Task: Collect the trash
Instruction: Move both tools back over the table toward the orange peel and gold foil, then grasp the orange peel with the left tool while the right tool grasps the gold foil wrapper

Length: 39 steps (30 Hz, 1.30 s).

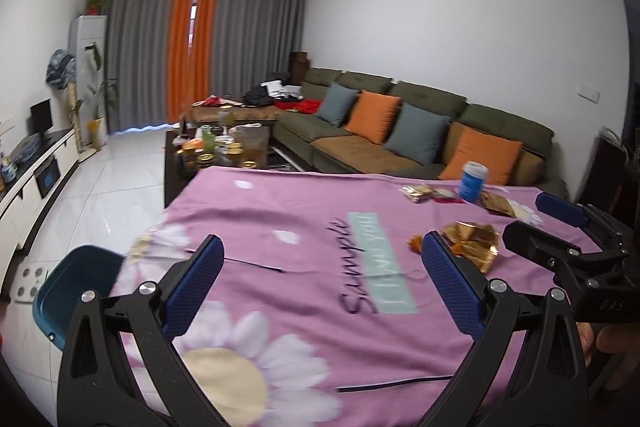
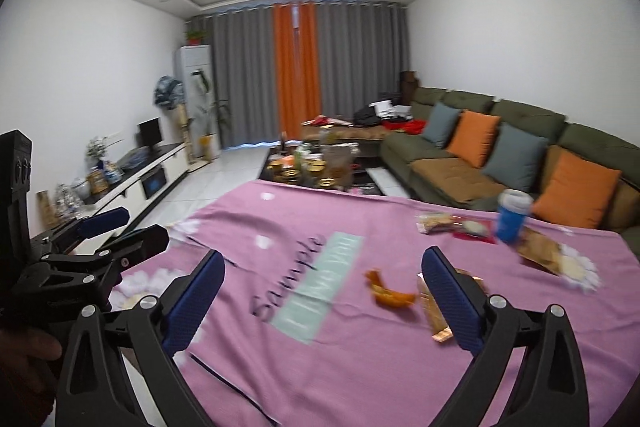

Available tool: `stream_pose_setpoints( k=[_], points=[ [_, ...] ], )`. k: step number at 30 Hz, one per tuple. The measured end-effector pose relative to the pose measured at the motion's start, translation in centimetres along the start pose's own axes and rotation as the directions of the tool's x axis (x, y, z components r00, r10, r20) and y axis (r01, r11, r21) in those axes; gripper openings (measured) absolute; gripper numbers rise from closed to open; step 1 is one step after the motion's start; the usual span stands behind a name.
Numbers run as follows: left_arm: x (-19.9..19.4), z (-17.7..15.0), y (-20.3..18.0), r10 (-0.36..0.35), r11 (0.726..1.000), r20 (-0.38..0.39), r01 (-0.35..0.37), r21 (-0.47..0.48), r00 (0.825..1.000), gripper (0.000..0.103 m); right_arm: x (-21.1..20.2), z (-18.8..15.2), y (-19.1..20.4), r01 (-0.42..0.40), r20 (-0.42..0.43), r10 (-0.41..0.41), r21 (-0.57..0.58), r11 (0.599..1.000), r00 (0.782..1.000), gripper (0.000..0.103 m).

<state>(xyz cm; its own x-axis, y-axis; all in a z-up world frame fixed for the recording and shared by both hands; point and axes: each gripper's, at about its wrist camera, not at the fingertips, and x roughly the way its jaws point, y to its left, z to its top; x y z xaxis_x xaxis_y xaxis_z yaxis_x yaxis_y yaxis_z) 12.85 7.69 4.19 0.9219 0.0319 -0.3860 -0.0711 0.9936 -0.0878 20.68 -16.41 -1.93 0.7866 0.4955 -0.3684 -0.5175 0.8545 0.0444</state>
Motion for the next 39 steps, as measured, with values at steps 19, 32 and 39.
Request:
stream_pose_setpoints(
  k=[19, 32, 39],
  points=[
    [3.2, -2.3, -8.5, -0.143, 0.983, -0.071, 0.15, 0.104, 0.987, 0.097, -4.7, -4.0, -8.6, 0.211, -0.015, -0.211, 0.103, 0.972, 0.977, 0.096],
    [14.1, -2.2, -11.2, -0.165, 0.972, -0.218, 0.195, 0.128, 0.962, 0.097, 3.5, -3.9, -14.0, 0.203, -0.185, -0.173, 0.16, 0.966, 0.967, 0.089],
    [20.6, -1.5, -11.0, -0.21, 0.973, -0.334, 0.23, 0.022, 0.919, 0.097, 7.7, -3.7, -15.4, 0.172, -0.261, -0.122, 0.181, 0.968, 0.958, 0.077]
  ],
)
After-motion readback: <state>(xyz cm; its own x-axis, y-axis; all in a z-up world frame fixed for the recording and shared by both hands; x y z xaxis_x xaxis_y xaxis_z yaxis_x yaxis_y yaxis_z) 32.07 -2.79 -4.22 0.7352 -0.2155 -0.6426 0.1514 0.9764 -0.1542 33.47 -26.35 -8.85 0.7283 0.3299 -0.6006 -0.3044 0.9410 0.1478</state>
